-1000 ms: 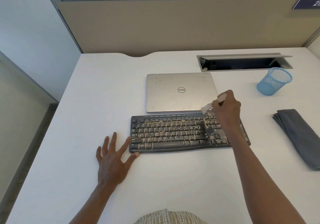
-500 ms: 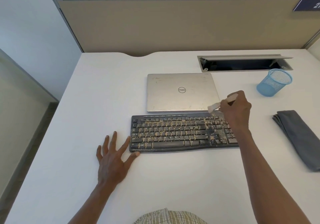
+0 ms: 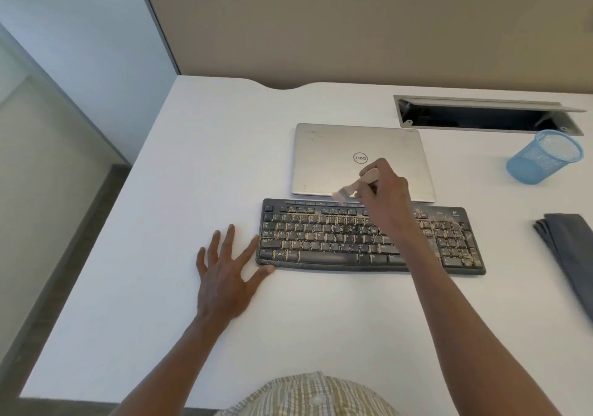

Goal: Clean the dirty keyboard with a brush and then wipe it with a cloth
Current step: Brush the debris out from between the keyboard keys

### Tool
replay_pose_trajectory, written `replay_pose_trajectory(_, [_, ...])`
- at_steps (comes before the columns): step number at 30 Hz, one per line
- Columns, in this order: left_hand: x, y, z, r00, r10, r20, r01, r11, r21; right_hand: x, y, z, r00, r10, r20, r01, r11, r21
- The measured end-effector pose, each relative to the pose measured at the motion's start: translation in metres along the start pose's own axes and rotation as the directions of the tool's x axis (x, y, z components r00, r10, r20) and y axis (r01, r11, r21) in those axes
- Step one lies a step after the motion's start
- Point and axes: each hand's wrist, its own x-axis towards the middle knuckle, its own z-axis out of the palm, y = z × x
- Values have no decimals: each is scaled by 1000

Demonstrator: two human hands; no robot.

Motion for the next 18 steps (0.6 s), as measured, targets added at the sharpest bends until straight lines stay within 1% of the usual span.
replay_pose_trajectory(3, [0,-1,1,1000,5,-5,-5,1000,-2,6,-12,14,989,-80,121,84,996,-21])
replay_pose_trajectory(5, [0,-1,1,1000,5,-4,-5,1000,3,10,-22,21,981,-119,155,123,992,-18])
replay_pose_trajectory(11, [0,-1,1,1000,-1,-3,1,1000,0,17,-45,46,975,-159,158,158,987,19])
replay_pose_trajectory(16, [1,-2,2,1000,-11,0,11,1000,-10,15,-51,68,989,-132,65,133,991,-6])
replay_pose_trajectory(18, [1,-2,3,1000,-12,-4,11,1000,-8,11,-51,73,989,-124,79,127,991,-34])
